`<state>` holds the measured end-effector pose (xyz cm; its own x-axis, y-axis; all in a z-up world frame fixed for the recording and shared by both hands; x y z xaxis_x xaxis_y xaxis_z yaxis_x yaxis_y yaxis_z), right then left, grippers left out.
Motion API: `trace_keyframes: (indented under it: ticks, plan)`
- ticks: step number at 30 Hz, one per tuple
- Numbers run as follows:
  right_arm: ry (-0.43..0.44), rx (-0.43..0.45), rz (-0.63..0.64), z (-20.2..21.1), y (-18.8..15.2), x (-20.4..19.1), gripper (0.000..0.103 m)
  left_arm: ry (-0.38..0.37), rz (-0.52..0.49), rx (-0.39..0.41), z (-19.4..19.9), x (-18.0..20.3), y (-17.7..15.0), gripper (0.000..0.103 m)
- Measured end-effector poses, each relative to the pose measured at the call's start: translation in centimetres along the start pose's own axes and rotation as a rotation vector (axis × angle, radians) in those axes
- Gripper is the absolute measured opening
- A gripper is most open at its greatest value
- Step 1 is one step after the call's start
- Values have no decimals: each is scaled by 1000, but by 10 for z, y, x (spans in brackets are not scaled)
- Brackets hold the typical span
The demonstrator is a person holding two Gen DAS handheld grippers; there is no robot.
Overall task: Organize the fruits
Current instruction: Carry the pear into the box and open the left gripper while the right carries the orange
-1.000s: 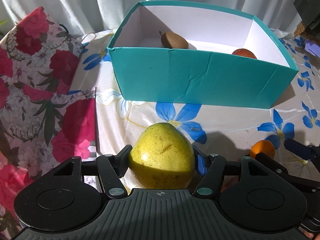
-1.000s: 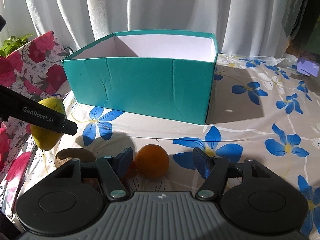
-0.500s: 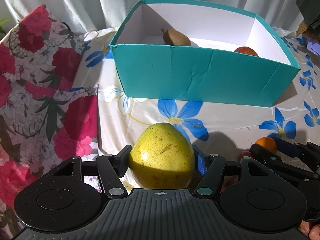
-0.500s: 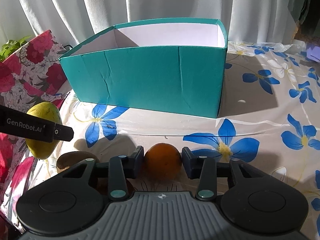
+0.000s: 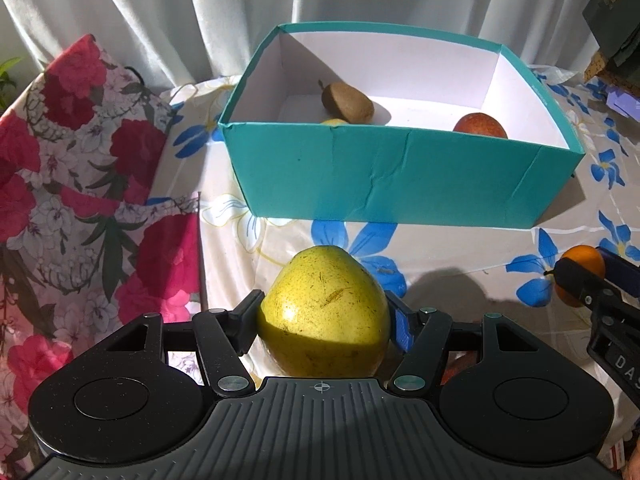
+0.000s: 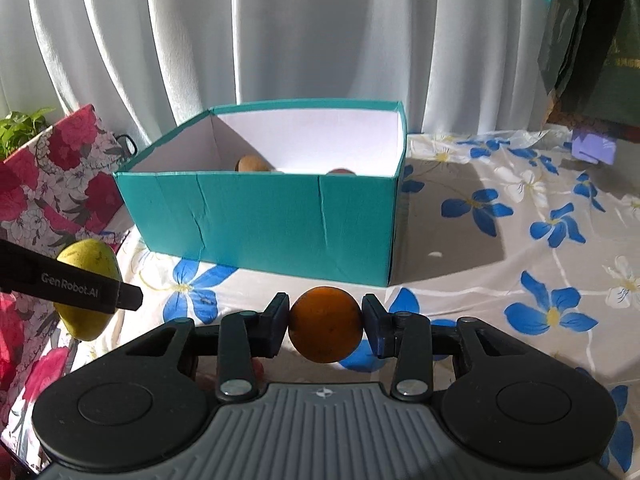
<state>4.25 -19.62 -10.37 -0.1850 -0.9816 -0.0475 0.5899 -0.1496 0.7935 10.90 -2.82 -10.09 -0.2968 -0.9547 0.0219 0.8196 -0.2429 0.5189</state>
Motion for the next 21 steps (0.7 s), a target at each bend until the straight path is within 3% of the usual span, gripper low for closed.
trace_keyframes:
  ticks: [21]
  plan:
    - [-21,165,-15,50,29,1,39,13,-38,86,28,7,28,68]
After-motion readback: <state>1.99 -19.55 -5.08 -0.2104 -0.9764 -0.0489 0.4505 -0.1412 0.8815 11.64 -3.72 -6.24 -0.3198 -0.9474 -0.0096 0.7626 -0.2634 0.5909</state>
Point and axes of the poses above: each gripper's, at about its wrist camera, not at the fingertips, and z roughly against the way its jaws point, x to its right, y to its top, the point moved 10 cm from there along -z, roughly the way its jaws point, and after that the axes turned 5 degrees about -y, right-handed, at the moved point
